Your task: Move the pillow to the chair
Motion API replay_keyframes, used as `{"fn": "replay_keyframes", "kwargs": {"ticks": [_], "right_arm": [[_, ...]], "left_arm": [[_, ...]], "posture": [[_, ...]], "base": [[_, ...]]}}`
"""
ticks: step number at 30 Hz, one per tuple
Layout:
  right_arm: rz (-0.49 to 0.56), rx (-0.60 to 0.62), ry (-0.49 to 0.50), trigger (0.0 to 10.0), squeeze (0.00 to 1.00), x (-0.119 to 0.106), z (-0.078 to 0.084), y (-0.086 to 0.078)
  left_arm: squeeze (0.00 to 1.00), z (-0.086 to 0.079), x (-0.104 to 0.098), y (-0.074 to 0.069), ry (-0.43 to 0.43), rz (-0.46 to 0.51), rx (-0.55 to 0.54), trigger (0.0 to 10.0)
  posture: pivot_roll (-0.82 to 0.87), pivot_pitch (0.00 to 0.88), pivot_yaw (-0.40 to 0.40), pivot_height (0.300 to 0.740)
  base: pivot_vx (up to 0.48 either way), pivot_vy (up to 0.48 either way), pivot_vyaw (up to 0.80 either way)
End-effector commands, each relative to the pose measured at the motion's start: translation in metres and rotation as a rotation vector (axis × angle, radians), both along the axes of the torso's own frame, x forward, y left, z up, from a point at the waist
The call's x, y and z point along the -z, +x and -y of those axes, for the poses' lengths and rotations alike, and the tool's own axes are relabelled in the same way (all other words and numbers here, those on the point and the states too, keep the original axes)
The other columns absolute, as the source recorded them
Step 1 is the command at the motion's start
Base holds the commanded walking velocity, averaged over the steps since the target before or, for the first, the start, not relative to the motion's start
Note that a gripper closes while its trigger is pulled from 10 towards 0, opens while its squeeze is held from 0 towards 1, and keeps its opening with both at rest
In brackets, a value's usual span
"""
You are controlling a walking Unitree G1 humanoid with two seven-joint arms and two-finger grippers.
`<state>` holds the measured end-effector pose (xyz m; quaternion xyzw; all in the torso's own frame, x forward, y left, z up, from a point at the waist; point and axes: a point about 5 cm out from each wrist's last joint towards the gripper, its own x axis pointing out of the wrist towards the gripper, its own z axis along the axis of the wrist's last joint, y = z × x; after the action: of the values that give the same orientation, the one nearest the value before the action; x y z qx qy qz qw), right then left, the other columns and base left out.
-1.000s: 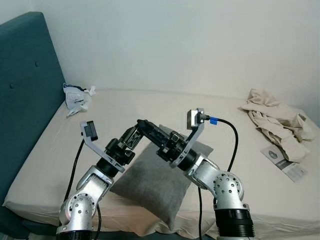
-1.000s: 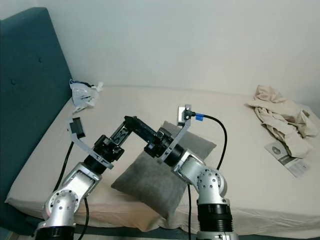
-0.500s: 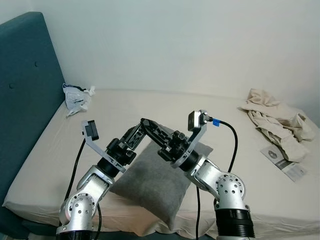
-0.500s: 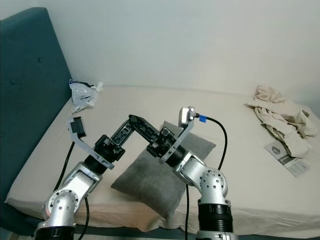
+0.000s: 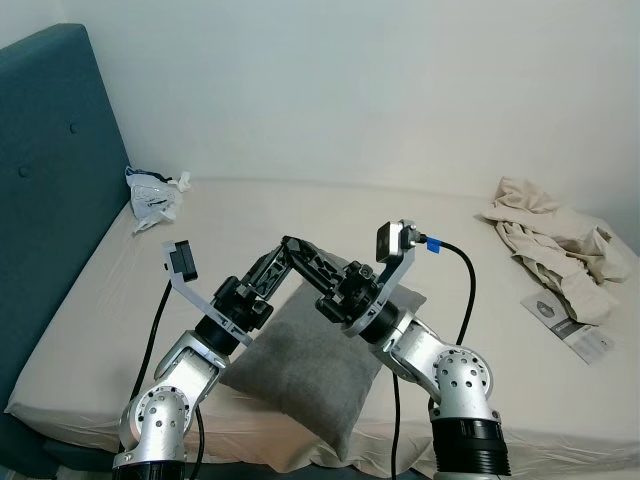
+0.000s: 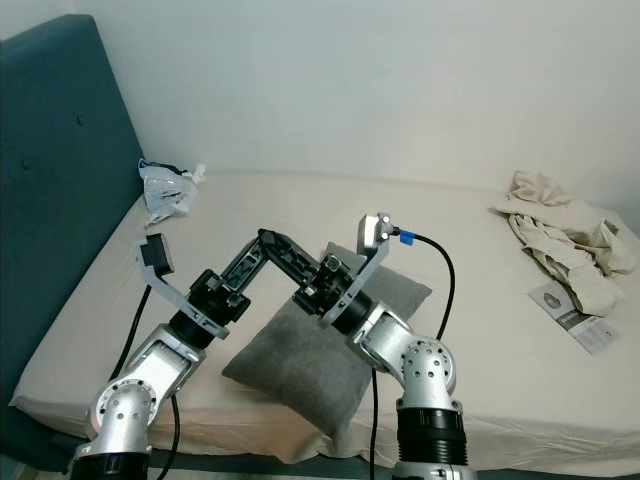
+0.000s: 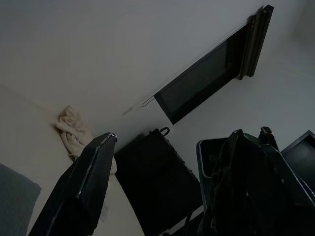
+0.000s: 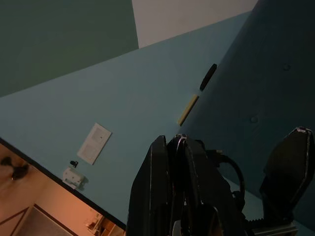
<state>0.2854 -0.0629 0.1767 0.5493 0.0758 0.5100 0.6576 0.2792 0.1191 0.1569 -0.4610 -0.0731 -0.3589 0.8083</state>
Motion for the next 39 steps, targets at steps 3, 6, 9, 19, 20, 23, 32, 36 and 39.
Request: {"fn": "replay_keyframes", "kwargs": {"ticks": [3,6,9,19,20,23,32,36,39], "right_arm": [[0.008,0.002,-0.046,10.0,0.00,0.0002,-0.0023,-0.0014],[0.014,0.004,-0.060,10.0,1.00,0.0005,-0.0029,-0.0016],[0.019,-0.002,-0.061,10.0,1.00,0.0002,-0.0035,-0.0024],[0.028,-0.010,-0.061,10.0,1.00,-0.0005,-0.0042,-0.0039],[0.029,-0.010,-0.064,10.0,1.00,-0.0004,-0.0045,-0.0040],[0.023,0.001,-0.091,10.0,0.84,0.0021,-0.0056,-0.0029],[0.020,-0.002,-0.084,10.0,0.00,0.0025,-0.0061,-0.0033],[0.017,-0.009,-0.068,3.2,0.00,0.0023,-0.0060,-0.0038],[0.019,-0.010,-0.060,0.0,0.00,0.0017,-0.0050,-0.0040]], "left_arm": [[0.00,0.0052,0.0005,-0.0020,0.032,0.002,0.028,10.0],[0.00,0.0052,0.0004,-0.0017,0.034,0.001,0.031,10.0],[0.00,0.0051,0.0003,-0.0014,0.037,0.002,0.031,10.0],[0.00,0.0026,-0.0007,0.0012,0.038,0.000,0.008,10.0],[0.00,0.0024,-0.0008,0.0017,0.038,-0.001,0.004,10.0],[0.00,0.0034,-0.0022,0.0027,0.040,0.003,0.009,10.0],[0.00,0.0068,-0.0026,0.0034,0.048,-0.001,0.026,10.0],[0.00,0.0071,-0.0029,0.0034,0.048,0.000,0.031,10.0],[0.00,0.0073,-0.0031,0.0033,0.048,0.001,0.034,10.0]], "posture": [[-0.03,0.031,-0.085,0.740],[-0.03,0.033,-0.085,0.740],[-0.03,0.035,-0.085,0.740],[-0.03,0.038,-0.079,0.740],[-0.03,0.038,-0.079,0.740],[-0.03,0.039,-0.075,0.740],[-0.03,0.050,-0.071,0.740],[-0.03,0.050,-0.070,0.740],[-0.03,0.050,-0.070,0.740]], "base": [[0.000,0.000,0.00],[0.000,0.000,0.00],[0.000,0.000,0.00],[0.000,0.000,0.00],[0.000,0.000,0.00],[0.000,0.000,0.00],[0.000,0.000,0.00],[0.000,0.000,0.00],[0.000,0.000,0.00]]}}
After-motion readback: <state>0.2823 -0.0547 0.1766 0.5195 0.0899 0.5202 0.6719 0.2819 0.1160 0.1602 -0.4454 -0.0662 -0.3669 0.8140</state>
